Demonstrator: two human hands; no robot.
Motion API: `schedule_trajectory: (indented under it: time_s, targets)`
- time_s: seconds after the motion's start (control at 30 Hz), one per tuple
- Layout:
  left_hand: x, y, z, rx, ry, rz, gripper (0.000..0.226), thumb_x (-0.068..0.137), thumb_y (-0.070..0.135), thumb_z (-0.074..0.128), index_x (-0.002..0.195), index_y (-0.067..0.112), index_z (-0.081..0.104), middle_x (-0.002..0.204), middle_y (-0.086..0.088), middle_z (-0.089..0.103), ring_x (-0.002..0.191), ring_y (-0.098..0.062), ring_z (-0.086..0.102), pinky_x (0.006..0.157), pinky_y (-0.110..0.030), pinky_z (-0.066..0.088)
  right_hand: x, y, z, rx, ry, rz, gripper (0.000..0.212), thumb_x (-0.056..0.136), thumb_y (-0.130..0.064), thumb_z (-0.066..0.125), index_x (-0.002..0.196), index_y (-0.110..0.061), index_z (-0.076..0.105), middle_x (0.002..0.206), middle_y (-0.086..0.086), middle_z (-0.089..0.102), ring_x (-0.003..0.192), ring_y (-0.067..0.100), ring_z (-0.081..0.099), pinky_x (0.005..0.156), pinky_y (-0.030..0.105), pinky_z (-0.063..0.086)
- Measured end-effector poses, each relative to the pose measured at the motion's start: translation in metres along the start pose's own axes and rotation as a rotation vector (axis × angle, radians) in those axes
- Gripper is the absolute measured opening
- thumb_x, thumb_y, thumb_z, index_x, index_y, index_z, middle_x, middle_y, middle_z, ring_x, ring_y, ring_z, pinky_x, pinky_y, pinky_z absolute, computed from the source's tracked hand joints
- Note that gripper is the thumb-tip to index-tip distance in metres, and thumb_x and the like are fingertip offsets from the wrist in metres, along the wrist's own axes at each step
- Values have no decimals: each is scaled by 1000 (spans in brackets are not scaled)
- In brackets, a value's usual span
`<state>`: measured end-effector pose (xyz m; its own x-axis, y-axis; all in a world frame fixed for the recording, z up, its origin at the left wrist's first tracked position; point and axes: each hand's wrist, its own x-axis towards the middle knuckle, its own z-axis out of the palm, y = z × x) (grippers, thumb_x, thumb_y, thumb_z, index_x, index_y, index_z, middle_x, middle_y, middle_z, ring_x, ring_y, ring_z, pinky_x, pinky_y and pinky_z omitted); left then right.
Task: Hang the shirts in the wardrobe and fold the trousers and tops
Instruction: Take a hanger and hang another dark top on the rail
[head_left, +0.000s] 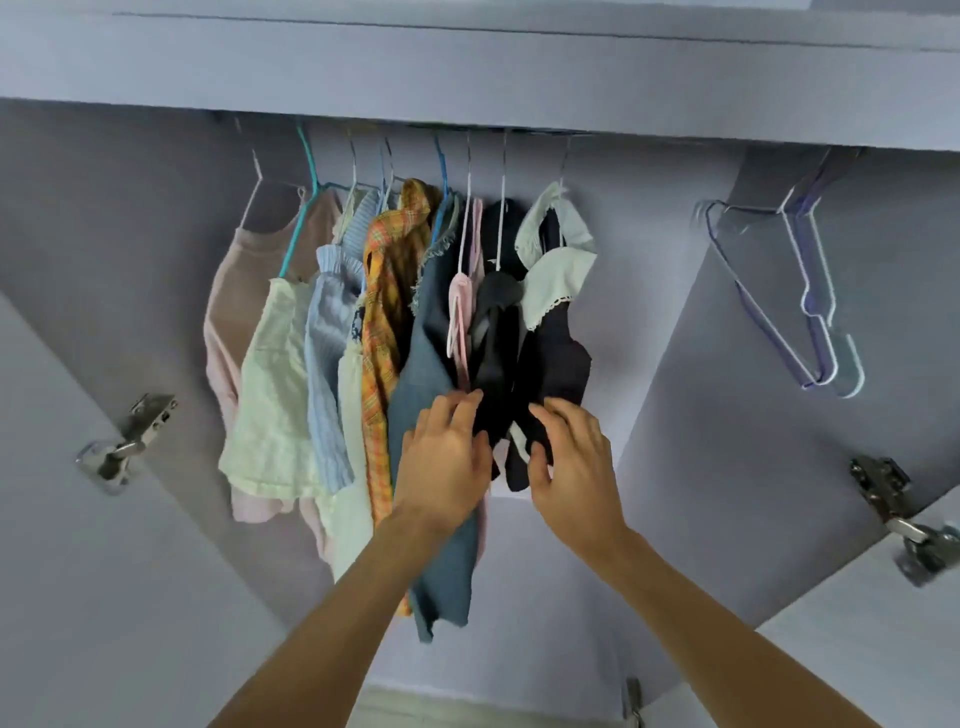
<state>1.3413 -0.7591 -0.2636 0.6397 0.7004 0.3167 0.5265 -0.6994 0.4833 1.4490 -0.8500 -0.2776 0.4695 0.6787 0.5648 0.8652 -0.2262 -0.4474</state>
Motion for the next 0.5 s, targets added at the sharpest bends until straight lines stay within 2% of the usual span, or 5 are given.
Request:
schedule_trajectory:
  time_s: [0.07, 0.17, 0.37, 0.43, 0.5]
  targets:
    - [-39, -8, -4, 0, 32, -108, 39, 93, 16, 49, 131, 10, 49, 134, -8, 46, 119, -29, 47, 99, -42, 38, -30, -7, 6, 137, -203, 21, 28, 83, 2, 57, 110, 0, 63, 108, 13, 63, 101, 31, 58, 87, 39, 47]
    - [-99, -22, -5, 3, 54, -293, 34, 92, 15, 50, 125, 10, 56, 129, -9, 51, 115, -30, 51, 95, -39, 41, -68, -16, 15, 252, -517, 48, 27, 92, -9, 49, 117, -4, 59, 114, 10, 62, 108, 25, 56, 90, 30, 42]
    - [-293, -36, -15, -12, 209, -881, 25, 89, 12, 54, 111, 11, 66, 118, -12, 61, 104, -32, 59, 86, -33, 43, -183, -74, 40, 383, -1041, -138, 27, 93, -10, 46, 116, -5, 59, 116, 14, 63, 110, 29, 56, 91, 38, 42]
    - [-346, -32, -24, -19, 304, -1006, 22, 89, 9, 54, 106, 7, 68, 111, -16, 63, 101, -33, 60, 85, -33, 43, -217, -92, 45, 395, -1149, -188, 28, 94, -11, 46, 119, -7, 57, 120, 11, 62, 111, 28, 56, 92, 35, 43]
    - [-421, -23, -42, -9, 396, -1203, 24, 91, 11, 52, 111, 9, 65, 115, -13, 62, 101, -30, 60, 87, -30, 42, -265, -129, 41, 435, -1292, -313, 28, 95, -13, 45, 121, -9, 56, 120, 9, 62, 110, 26, 57, 89, 31, 44]
